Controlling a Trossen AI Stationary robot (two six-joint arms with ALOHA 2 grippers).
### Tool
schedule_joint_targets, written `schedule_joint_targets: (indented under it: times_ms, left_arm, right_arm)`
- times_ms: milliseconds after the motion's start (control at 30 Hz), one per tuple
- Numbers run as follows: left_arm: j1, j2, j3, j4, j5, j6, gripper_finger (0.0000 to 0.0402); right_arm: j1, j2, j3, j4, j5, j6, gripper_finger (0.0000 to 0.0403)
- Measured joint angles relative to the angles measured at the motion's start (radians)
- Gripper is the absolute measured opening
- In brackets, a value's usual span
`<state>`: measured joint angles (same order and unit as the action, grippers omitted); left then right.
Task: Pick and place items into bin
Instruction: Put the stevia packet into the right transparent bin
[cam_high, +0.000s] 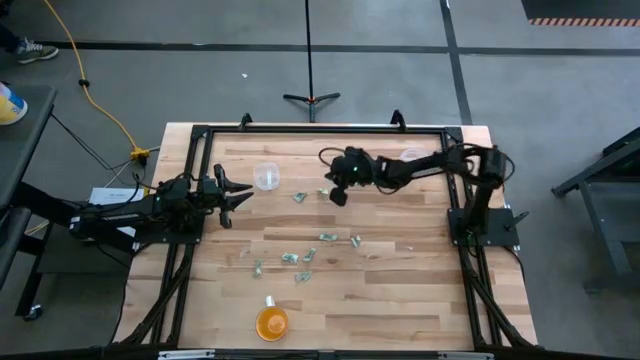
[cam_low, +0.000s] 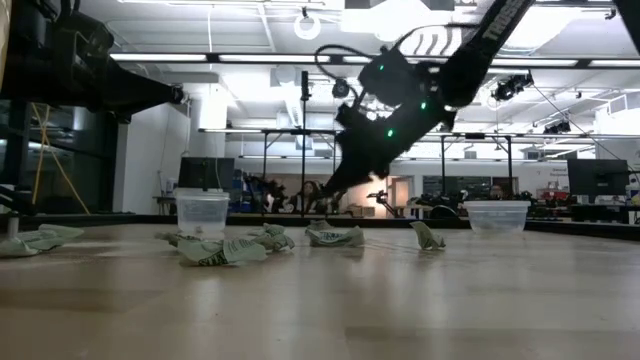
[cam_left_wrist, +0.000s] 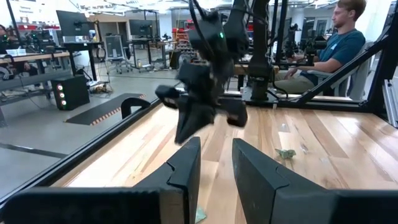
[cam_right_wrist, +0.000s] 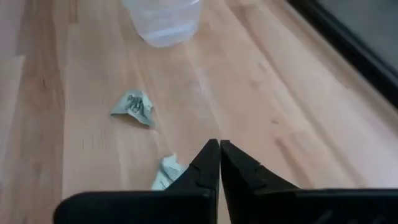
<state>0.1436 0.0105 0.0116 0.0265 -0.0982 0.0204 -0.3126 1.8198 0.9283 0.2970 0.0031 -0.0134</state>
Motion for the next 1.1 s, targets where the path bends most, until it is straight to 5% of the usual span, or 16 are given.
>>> schedule_joint_targets:
  times_ms: [233, 467, 633, 833, 1100]
  left_arm:
    - [0.000, 0.000, 0.000, 0.000, 0.000, 0.000, 0.0128]
    - [0.000, 0.000, 0.000, 0.000, 0.000, 0.000, 0.0128]
    - [0.000, 0.000, 0.000, 0.000, 0.000, 0.000, 0.0128]
    - [0.000, 0.000, 0.000, 0.000, 0.000, 0.000, 0.0128]
    - [0.000, 0.000, 0.000, 0.000, 0.000, 0.000, 0.0128]
  right_arm:
    - [0.008, -0.022, 0.001, -0.024, -0.207, -0.047, 0.0057]
    - [0.072, 0.084, 0.000, 0.031, -0.015, -0.123, 0.0192]
    - [0.068, 0.135, 0.000, 0.081, -0.001, -0.126, 0.0257]
    - [0.057, 0.168, 0.000, 0.090, -0.017, -0.121, 0.0253]
    - [0.057, 0.171, 0.000, 0.095, -0.017, -0.123, 0.0169]
